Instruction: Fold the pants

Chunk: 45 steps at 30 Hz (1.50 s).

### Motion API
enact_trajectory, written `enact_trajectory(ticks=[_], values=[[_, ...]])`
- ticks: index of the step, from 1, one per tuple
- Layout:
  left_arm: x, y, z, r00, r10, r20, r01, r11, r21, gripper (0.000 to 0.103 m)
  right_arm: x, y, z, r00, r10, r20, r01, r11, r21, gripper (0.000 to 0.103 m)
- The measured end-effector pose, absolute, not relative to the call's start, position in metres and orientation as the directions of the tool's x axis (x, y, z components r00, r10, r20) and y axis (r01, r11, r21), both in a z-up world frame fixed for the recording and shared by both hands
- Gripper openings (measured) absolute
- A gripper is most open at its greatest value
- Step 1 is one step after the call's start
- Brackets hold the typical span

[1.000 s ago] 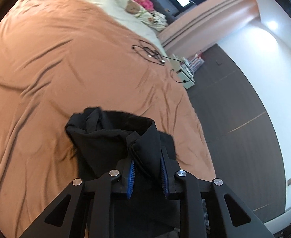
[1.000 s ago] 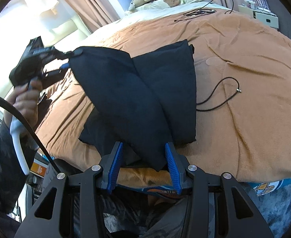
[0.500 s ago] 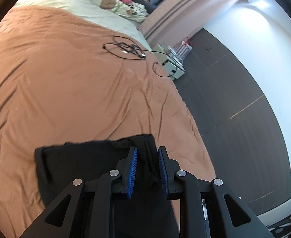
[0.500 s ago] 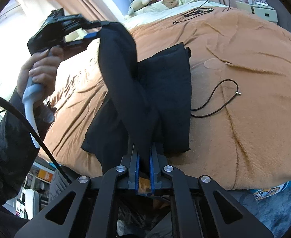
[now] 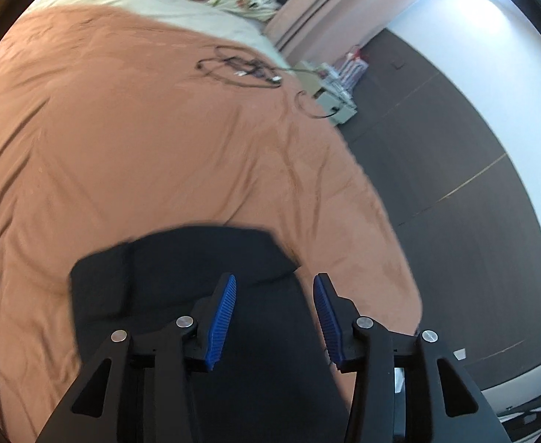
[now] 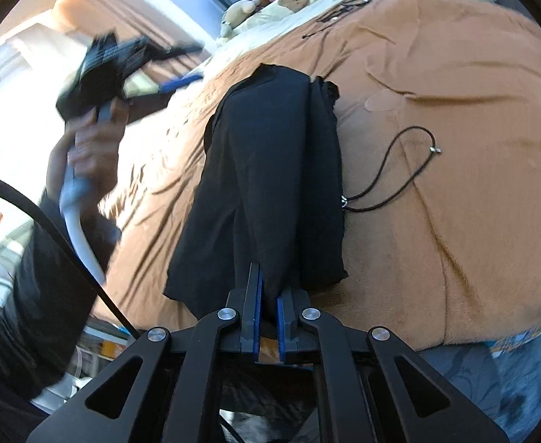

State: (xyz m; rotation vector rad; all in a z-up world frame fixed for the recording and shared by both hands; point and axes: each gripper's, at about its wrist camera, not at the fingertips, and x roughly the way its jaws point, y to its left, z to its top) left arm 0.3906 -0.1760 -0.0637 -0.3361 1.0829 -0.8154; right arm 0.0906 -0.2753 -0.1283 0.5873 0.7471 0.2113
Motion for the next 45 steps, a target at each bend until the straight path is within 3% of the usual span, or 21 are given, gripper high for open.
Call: enact_trajectory(ticks=[7,18,20,22,24,45], values=[[0.371,-0.128,-0.095,0.22,-0.695,-0.684,0.35,0.711,-0.61,0.046,0.08,-0.279,-0.129,0.736,0.41,-0.539,0.016,0.784,0.62,0.001],[0.334,-0.08,-0.135,0.211,-0.67,-0.712,0.262,0.741,-0.619,0.046,0.074,-0.274,-0.126,0.686,0.362,-0.631,0.06,0.836,0.545,0.003],[0.33,-0.076,-0.14,0.21,-0.669,-0.713,0.248,0.742,-0.623,0.046,0.071,-0.274,-0.117,0.694,0.373,-0.616,0.043,0.832,0.553,0.011],[0.328,-0.072,-0.146,0.205,-0.667,-0.717,0.233,0.744,-0.626,0.046,0.072,-0.281,-0.111,0.704,0.395,-0.591,0.032,0.813,0.582,0.037],[0.326,-0.068,-0.152,0.204,-0.667,-0.717,0.219,0.745,-0.63,0.046,0.074,-0.286,-0.107,0.716,0.405,-0.569,0.022,0.802,0.598,0.044],[0.32,-0.066,-0.172,0.179,-0.673,-0.718,0.176,0.74,-0.649,0.046,0.22,-0.331,-0.108,0.652,0.552,-0.52,-0.026,0.701,0.713,0.044]])
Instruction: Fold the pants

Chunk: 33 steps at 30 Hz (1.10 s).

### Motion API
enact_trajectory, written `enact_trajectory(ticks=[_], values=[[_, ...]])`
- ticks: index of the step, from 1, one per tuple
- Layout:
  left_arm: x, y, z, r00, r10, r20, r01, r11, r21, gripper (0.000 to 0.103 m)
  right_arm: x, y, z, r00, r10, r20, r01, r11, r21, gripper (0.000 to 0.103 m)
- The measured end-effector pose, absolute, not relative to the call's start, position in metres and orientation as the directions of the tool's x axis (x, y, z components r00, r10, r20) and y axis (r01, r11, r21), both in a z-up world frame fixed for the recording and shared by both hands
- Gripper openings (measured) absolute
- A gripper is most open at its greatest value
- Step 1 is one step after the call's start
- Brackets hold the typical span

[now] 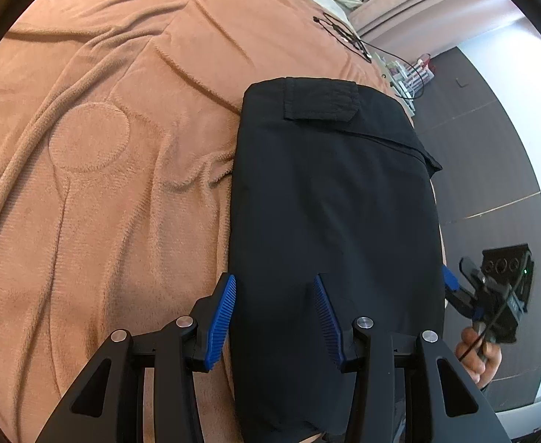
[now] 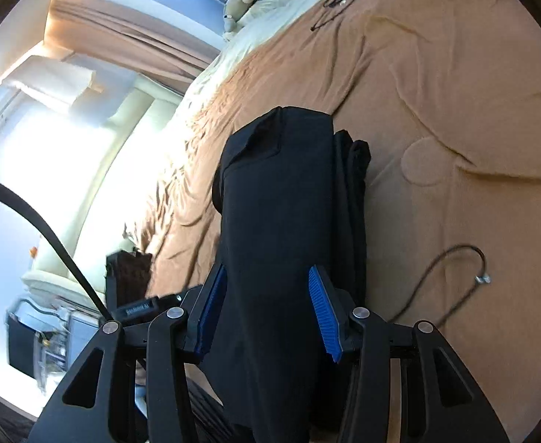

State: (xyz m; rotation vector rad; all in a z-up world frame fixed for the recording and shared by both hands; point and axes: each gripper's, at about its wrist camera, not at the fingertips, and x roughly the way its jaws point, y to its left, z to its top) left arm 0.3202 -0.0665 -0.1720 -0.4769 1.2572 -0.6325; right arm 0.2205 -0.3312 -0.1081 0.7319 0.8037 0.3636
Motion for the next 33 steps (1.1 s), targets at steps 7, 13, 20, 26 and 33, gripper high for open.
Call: enact_trajectory(ticks=[7,13,20,26,33], values=[[0.327,-0.071,-0.176,0.176,-0.666,-0.725,0.167,0.746,-0.644,0.046,0.261,-0.339,-0.121,0.635,0.562,-0.53,0.006,0.683,0.731,0.044],[0.34,-0.073,-0.17,0.195,-0.655,-0.73,0.172,0.756,-0.632,0.046,0.276,-0.346,-0.126,0.625,0.572,-0.531,0.019,0.669,0.743,0.044],[0.364,-0.076,-0.145,0.259,-0.656,-0.709,0.195,0.754,-0.627,0.046,0.298,-0.345,-0.13,0.609,0.603,-0.515,0.0,0.649,0.76,0.044],[0.383,-0.093,-0.122,0.296,-0.653,-0.697,0.247,0.757,-0.605,0.046,0.322,-0.347,-0.142,0.593,0.654,-0.469,-0.013,0.59,0.807,0.044],[0.395,-0.12,-0.098,0.311,-0.672,-0.672,0.307,0.74,-0.598,0.045,0.338,-0.342,-0.137,0.605,0.622,-0.497,-0.036,0.645,0.763,0.0]])
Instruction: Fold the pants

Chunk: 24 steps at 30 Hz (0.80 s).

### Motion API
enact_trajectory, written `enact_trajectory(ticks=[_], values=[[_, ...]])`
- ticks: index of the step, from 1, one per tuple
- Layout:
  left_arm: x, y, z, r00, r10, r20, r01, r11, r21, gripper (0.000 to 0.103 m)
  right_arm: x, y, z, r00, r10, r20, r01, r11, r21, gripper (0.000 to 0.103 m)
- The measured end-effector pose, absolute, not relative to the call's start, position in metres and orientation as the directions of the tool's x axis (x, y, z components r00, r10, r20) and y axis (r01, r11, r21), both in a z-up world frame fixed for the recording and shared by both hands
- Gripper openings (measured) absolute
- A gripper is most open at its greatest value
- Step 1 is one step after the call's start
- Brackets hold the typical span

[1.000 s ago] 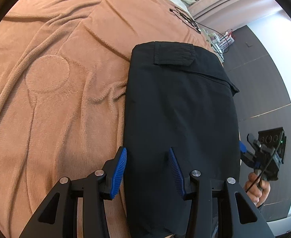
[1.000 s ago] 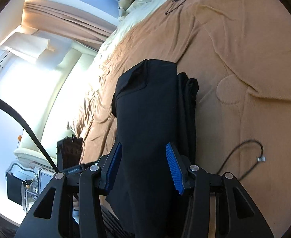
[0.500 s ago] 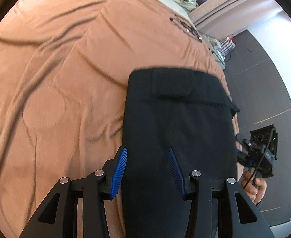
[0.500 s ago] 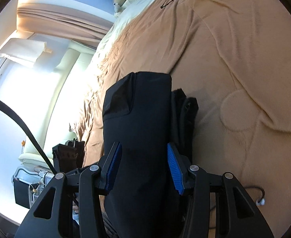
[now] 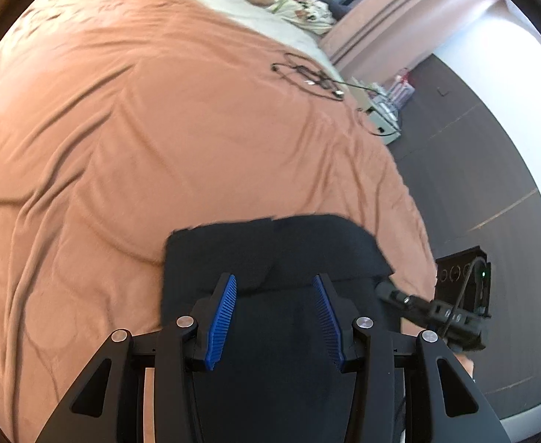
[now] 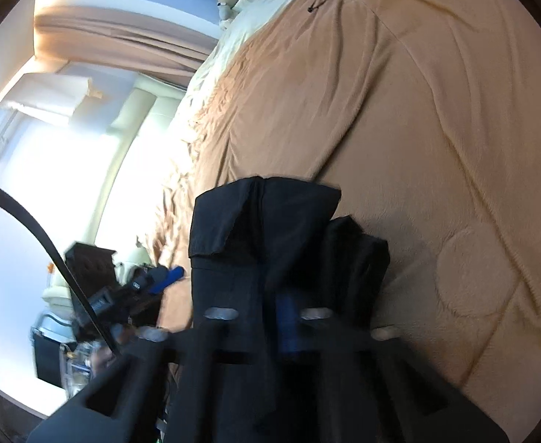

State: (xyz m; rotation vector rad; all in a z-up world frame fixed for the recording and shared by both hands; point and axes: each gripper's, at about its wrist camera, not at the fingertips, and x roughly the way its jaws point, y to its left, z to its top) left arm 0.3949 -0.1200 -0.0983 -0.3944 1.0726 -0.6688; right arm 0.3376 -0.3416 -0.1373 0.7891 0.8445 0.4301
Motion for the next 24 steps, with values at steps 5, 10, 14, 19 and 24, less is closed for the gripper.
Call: enact_trajectory(ticks=[5,10,14,19,24], values=[[0.396,-0.153,-0.085,0.283,-0.707,-0.648,0.38,0.703,-0.601,0.041,0.313,-0.328,-0.11,0.654,0.553,-0.517,-0.093,0.736,0.67,0.0],[0.399,-0.195,-0.098,0.204,-0.711,-0.673,0.422,0.684,-0.594,0.032,0.297,-0.325,-0.109,0.684,0.493,-0.538,-0.068,0.777,0.625,0.0],[0.401,-0.219,-0.125,0.144,-0.683,-0.716,0.415,0.698,-0.583,0.03,0.291,-0.337,-0.12,0.689,0.471,-0.551,0.0,0.761,0.649,0.0],[0.405,-0.233,-0.15,0.104,-0.658,-0.746,0.4,0.714,-0.574,0.03,0.278,-0.35,-0.126,0.687,0.454,-0.567,0.058,0.743,0.667,0.01],[0.402,-0.233,-0.146,0.097,-0.652,-0.752,0.411,0.714,-0.567,0.03,0.263,-0.346,-0.102,0.724,0.435,-0.536,0.039,0.749,0.661,0.01]])
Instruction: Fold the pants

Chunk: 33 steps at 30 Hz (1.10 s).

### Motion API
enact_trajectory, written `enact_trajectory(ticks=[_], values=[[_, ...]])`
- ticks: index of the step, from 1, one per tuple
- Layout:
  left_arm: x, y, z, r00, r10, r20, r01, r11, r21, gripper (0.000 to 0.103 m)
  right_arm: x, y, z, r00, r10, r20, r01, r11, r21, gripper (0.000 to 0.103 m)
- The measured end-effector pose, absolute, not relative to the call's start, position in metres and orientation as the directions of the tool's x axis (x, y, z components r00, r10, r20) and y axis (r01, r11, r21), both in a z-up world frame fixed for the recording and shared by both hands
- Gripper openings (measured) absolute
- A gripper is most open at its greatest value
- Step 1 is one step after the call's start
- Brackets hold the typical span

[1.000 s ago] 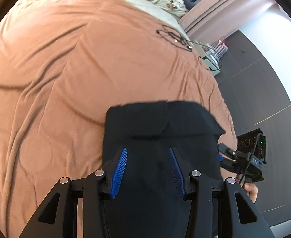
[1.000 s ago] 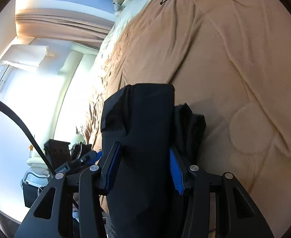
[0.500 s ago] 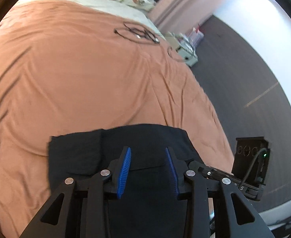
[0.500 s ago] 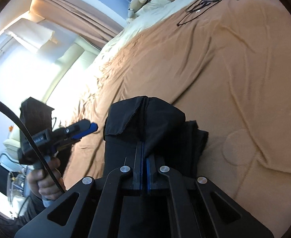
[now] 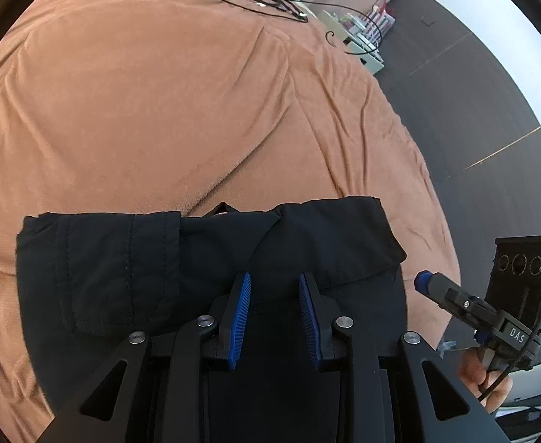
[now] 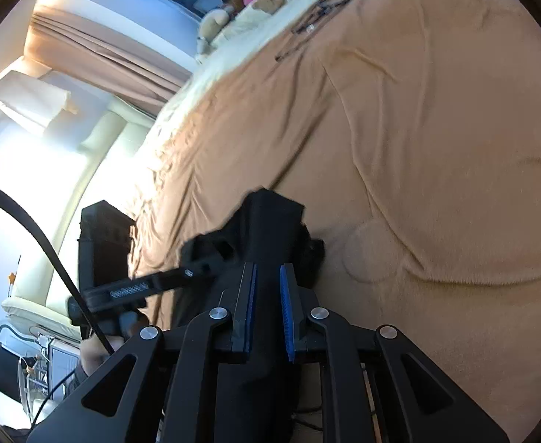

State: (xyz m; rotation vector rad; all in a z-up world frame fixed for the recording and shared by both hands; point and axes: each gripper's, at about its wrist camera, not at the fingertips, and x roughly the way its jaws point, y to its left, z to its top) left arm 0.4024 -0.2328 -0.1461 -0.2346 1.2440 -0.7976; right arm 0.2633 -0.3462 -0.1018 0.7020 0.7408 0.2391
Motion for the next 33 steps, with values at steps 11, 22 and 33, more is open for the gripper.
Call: enact_trajectory(ticks=[11,22,33], values=[[0.381,-0.167,-0.127,0.173,-0.663,-0.728,0.366,0.73,-0.578,0.03,0.28,-0.279,-0.083,0.633,0.536,-0.558,-0.132,0.785,0.605,0.01],[0.365,-0.115,-0.163,0.16,-0.631,-0.759,0.271,0.768,-0.581,0.03,0.309,-0.265,-0.119,0.559,0.419,-0.716,-0.075,0.885,0.46,0.001],[0.352,-0.087,-0.163,0.194,-0.641,-0.743,0.23,0.766,-0.601,0.03,0.305,-0.265,-0.066,0.646,0.4,-0.65,-0.092,0.886,0.454,0.005]])
